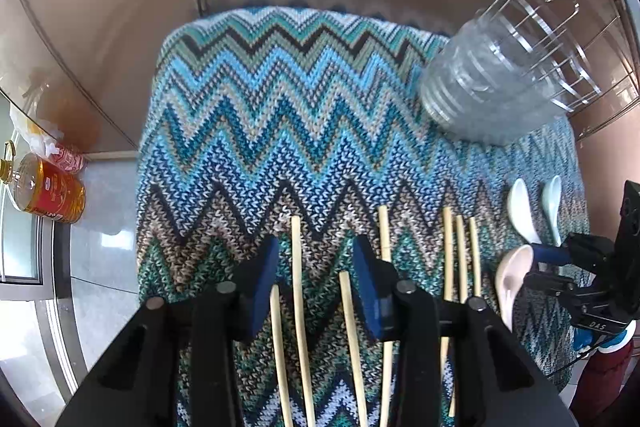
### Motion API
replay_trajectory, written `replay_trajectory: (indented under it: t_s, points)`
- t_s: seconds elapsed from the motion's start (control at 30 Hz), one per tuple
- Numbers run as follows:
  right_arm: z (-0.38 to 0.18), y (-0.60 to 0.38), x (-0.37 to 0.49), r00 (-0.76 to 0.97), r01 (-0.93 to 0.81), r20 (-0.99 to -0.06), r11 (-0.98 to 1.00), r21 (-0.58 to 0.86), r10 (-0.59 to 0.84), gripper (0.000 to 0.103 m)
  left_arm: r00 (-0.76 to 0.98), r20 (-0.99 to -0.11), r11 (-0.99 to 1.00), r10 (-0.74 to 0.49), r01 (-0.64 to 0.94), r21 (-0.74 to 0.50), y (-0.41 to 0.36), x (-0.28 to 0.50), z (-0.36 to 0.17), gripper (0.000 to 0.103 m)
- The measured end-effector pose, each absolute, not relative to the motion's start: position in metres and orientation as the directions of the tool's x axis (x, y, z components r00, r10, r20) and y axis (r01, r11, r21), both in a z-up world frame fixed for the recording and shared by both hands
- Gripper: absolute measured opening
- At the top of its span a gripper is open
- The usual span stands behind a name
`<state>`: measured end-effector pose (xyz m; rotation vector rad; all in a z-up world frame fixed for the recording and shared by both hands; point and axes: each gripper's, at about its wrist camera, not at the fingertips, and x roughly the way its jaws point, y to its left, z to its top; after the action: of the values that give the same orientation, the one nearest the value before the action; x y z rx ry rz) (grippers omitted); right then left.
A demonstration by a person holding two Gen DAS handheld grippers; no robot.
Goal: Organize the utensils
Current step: 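Grasp a bamboo chopstick with the left tool while the right tool grasps the pink spoon, then lower the chopstick into the holder with the left tool while the right tool drops the pink spoon in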
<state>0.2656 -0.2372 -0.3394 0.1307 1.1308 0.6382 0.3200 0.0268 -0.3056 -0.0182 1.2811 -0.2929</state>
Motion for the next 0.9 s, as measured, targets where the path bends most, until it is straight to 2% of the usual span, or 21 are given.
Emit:
replay_trajectory:
  t_s: [0.13, 0.27, 0.37, 0.5, 0.7, 0.8, 0.9]
  points:
    - [-0.340, -0.233, 0.268, 0.246, -0.418, -0.803, 0.807, 0.417, 0.542, 0.030, 0.221, -0.953, 0.967, -0.207, 0.194, -0.165, 0.029, 0.327, -0.318, 0.020]
    - [-0.346, -0.231, 0.274, 0.223, -0.420, -0.807, 0.800, 0.427, 0.548, 0.025, 0.204, -0.958, 0.968, -0.202, 0.192, -0.163, 0.033, 0.331, -0.326, 0.014]
    - [-0.349, -0.232, 0.278, 0.210, -0.413, -0.805, 0.797, 0.442, 0.555, 0.010, 0.202, -0.961, 0.971, -0.191, 0.185, -0.154, 0.034, 0.334, -0.330, 0.005]
    - [-0.338, -0.235, 0.271, 0.232, -0.423, -0.784, 0.786, 0.452, 0.575, 0.007, 0.232, -0.953, 0.970, -0.195, 0.192, -0.152, 0.026, 0.330, -0.325, 0.004]
    - [-0.273, -0.243, 0.243, 0.377, -0.479, -0.731, 0.795, 0.372, 0.569, 0.006, 0.367, -0.899, 0.961, -0.238, 0.221, -0.164, 0.019, 0.294, -0.264, 0.004]
    - [-0.224, -0.246, 0.231, 0.489, -0.497, -0.666, 0.807, 0.318, 0.563, 0.006, 0.472, -0.832, 0.949, -0.293, 0.250, -0.192, 0.017, 0.279, -0.213, 0.004]
    - [-0.170, -0.251, 0.226, 0.609, -0.496, -0.586, 0.833, 0.246, 0.535, 0.006, 0.595, -0.721, 0.933, -0.354, 0.283, -0.224, 0.013, 0.268, -0.151, 0.004]
